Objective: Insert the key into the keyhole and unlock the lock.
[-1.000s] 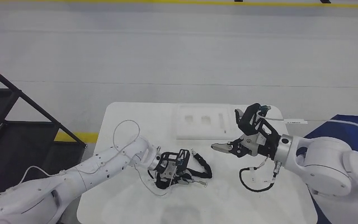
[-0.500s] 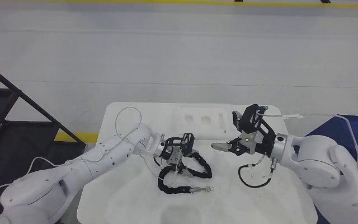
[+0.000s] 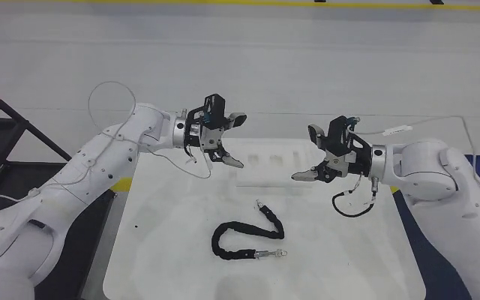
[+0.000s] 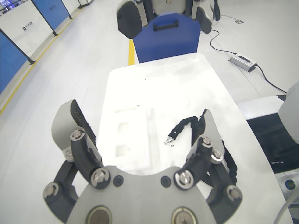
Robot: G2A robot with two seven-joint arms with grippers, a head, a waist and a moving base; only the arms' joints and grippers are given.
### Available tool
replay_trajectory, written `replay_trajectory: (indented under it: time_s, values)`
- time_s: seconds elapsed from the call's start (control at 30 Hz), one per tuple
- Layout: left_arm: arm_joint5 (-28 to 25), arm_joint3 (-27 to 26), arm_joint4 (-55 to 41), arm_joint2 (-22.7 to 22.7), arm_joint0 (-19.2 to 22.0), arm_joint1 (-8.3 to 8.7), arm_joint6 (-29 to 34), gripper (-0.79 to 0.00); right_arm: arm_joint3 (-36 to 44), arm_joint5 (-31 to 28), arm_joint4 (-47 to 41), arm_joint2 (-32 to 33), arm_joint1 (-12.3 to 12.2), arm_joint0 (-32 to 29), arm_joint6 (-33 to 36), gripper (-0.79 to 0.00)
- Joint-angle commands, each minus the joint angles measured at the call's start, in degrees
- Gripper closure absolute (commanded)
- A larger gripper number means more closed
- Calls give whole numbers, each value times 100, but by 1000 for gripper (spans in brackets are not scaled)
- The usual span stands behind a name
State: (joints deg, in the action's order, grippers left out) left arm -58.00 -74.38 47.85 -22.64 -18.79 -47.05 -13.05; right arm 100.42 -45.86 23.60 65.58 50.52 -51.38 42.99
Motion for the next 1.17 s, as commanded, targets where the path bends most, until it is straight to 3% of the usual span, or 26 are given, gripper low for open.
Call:
replay_trajectory:
  time_s: [0.0,0.2,0.4,1.13]
  values:
    - [0,-39,-98,26,133,59,-26,-785,-192,-141,-149,-44,10,307,143,-785]
    - [0,-166,-367,350,547,148,143,-785,-432,-196,-424,-169,24,817,500,-785]
    - [0,-192,-534,743,893,114,279,-785,-629,-192,-471,-241,32,985,525,-785]
    - [0,-191,-534,743,893,114,279,-785,-629,-192,-471,-241,32,985,525,-785]
